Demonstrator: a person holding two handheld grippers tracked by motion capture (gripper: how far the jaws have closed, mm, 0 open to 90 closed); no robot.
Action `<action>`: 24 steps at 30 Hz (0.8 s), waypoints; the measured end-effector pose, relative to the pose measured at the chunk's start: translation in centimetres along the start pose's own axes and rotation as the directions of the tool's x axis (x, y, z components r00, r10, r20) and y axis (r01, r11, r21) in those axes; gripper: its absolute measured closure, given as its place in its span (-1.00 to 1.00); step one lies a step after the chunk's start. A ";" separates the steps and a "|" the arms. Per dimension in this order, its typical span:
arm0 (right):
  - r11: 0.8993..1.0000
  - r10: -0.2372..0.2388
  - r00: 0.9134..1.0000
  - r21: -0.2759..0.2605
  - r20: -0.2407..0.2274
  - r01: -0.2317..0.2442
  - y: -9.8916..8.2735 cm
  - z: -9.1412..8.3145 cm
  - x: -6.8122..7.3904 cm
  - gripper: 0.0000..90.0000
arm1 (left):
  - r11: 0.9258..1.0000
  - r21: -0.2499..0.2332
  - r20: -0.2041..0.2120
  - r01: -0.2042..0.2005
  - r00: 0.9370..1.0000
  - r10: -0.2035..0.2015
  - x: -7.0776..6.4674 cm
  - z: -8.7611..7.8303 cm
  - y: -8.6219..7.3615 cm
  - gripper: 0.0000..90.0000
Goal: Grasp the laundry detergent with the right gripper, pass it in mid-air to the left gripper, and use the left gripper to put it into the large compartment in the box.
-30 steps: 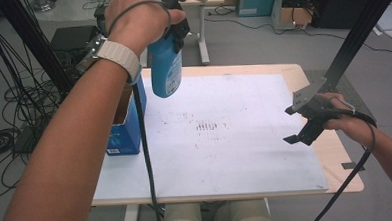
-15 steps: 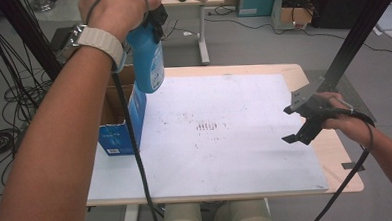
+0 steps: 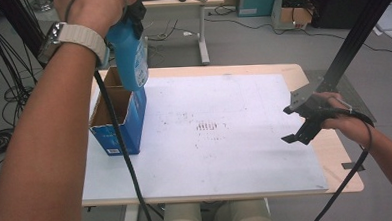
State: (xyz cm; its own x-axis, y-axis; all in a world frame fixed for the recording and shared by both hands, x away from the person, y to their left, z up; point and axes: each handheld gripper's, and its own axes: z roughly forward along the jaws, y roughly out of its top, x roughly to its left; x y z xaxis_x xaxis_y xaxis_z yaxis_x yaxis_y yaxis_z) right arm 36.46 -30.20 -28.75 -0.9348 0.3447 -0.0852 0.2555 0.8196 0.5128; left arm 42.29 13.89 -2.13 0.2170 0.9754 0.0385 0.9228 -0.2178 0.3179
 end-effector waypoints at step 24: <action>1.000 0.003 1.000 0.013 -0.004 -0.003 -0.2 0.2 0.0 -0.93 | 0.993 0.014 -0.030 0.114 0.993 -0.114 5.5 3.0 -1.4 -0.16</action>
State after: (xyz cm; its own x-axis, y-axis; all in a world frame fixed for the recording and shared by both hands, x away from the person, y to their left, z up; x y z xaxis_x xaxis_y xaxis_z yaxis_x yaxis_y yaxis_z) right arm 36.48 -30.28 -29.03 -0.9350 0.3455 -0.0799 0.2618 0.8245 0.5017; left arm 43.11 19.50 -5.21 0.1011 0.9944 0.0308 0.9457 -0.1057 0.3073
